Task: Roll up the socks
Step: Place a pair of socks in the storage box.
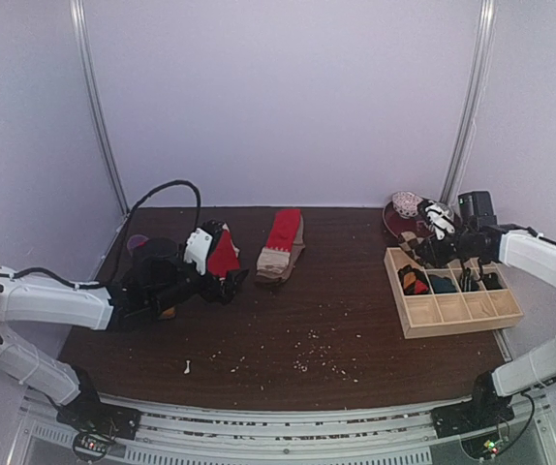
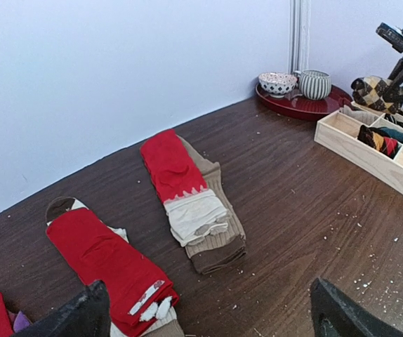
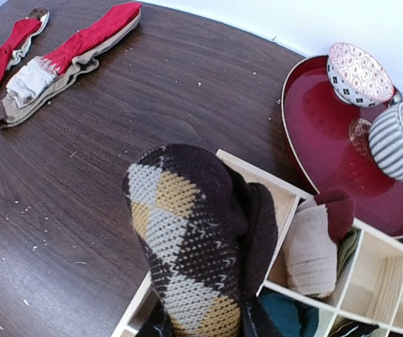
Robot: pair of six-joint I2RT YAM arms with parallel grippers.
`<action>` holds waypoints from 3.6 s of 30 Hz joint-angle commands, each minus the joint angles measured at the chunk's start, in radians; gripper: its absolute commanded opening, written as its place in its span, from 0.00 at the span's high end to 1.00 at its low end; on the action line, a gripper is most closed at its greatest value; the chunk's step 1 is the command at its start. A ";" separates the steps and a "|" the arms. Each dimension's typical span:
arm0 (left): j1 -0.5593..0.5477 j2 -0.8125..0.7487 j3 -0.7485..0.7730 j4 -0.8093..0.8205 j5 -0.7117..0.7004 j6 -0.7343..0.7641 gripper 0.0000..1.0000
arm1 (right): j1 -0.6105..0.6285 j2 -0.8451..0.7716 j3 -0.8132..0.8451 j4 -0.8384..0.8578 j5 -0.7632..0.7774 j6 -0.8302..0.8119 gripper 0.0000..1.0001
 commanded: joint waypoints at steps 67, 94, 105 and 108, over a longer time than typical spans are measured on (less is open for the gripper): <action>0.000 0.073 0.015 0.065 0.090 0.055 0.02 | -0.055 0.712 0.285 -0.197 0.275 -0.182 0.81; -0.001 0.030 0.031 0.000 0.057 0.051 0.02 | -0.055 0.522 0.415 -0.213 0.047 -0.057 0.37; -0.001 0.040 0.038 -0.006 0.048 0.039 0.02 | -0.056 0.392 0.358 -0.156 -0.024 0.002 0.55; 0.000 0.045 0.042 -0.009 0.049 0.036 0.02 | -0.056 0.407 0.341 -0.160 -0.026 0.007 0.66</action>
